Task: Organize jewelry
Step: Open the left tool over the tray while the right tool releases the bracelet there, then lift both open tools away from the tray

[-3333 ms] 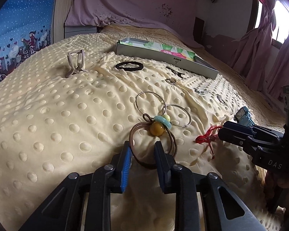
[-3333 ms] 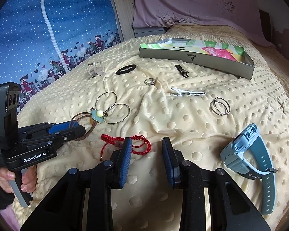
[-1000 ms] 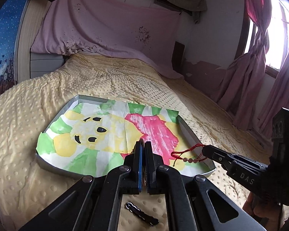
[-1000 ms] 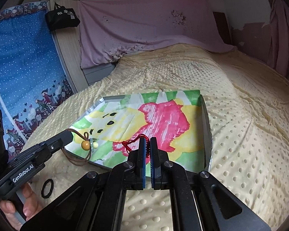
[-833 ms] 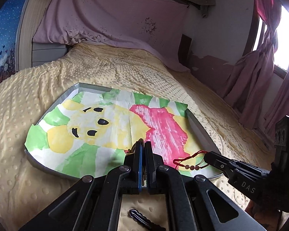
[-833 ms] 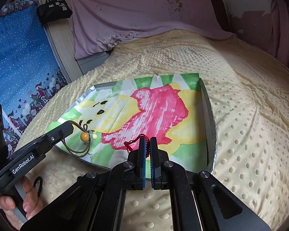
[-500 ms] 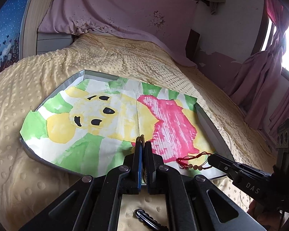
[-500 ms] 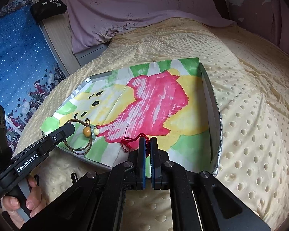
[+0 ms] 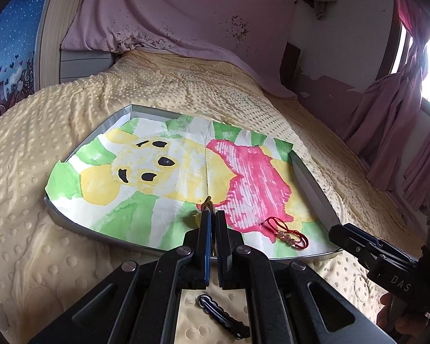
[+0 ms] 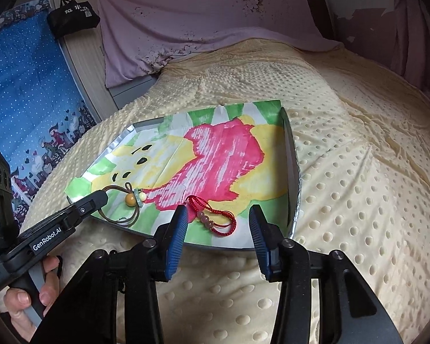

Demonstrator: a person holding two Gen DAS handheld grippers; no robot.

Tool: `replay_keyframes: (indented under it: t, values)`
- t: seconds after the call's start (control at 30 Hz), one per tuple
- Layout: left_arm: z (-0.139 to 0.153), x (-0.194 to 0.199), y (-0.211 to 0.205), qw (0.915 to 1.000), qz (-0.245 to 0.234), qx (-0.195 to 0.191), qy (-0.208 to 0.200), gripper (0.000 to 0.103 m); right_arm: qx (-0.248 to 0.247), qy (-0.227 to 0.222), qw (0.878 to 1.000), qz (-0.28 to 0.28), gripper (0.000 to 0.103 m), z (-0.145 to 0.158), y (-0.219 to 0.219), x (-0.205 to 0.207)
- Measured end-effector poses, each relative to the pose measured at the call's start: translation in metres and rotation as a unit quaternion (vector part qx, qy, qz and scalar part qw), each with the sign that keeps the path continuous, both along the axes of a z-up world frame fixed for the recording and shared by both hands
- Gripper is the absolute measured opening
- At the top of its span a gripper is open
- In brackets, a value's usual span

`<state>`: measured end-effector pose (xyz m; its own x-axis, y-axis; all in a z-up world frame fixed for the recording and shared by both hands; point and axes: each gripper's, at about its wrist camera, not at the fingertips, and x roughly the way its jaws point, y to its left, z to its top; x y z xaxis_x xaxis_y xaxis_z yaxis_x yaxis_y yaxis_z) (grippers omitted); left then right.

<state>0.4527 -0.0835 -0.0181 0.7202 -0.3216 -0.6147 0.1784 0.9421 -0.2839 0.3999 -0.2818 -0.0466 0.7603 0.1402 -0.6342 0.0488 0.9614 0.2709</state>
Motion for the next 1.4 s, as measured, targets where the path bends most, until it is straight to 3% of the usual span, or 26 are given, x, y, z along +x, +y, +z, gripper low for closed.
replay_keyframes:
  t: [0.23,0.3,0.33,0.37,0.43,0.6,0.73,0.93,1.03,1.2,1.4]
  values:
    - [0.002,-0.007,-0.003,1.0000,-0.004,0.008,-0.003,0.007,-0.016,-0.020,1.000,-0.001,0.057,0.008,-0.007,-0.015]
    - [0.002,-0.009,-0.003,0.9999,0.000,0.011,-0.005,0.018,-0.015,-0.024,1.000,-0.003,0.062,0.010,-0.011,-0.019]
    - [0.002,-0.011,-0.004,0.9999,0.004,0.014,-0.007,0.036,-0.015,-0.026,1.000,-0.004,0.066,0.010,-0.013,-0.020]
    - [0.003,-0.013,-0.003,0.9997,0.011,0.018,-0.012,0.061,-0.014,-0.027,1.000,-0.005,0.067,0.011,-0.014,-0.022]
    - [0.005,-0.019,-0.002,0.9988,0.029,0.025,-0.032,0.075,-0.015,-0.029,0.999,-0.006,0.068,0.012,-0.017,-0.024]
    - [0.009,-0.025,-0.003,0.9988,0.019,0.025,-0.037,0.076,-0.017,-0.041,0.999,-0.009,0.075,0.013,-0.020,-0.033]
    - [0.014,-0.042,-0.003,0.9973,0.022,0.031,-0.063,0.091,-0.018,-0.055,0.998,-0.010,0.077,0.014,-0.022,-0.046]
    - [0.025,-0.074,-0.003,0.9930,0.031,0.046,-0.104,0.102,-0.019,-0.074,0.997,-0.013,0.086,0.021,-0.020,-0.068]
    - [0.033,-0.094,0.002,0.9904,0.041,0.043,-0.125,0.103,-0.024,-0.088,0.996,-0.013,0.092,0.030,-0.019,-0.086]
    - [0.044,-0.130,0.010,0.9886,0.038,0.036,-0.141,0.103,-0.038,-0.112,0.993,-0.003,0.092,0.046,-0.017,-0.123]
    - [0.046,-0.170,0.019,0.9882,0.032,0.054,-0.140,0.103,-0.052,-0.124,0.991,0.002,0.092,0.053,-0.018,-0.167]
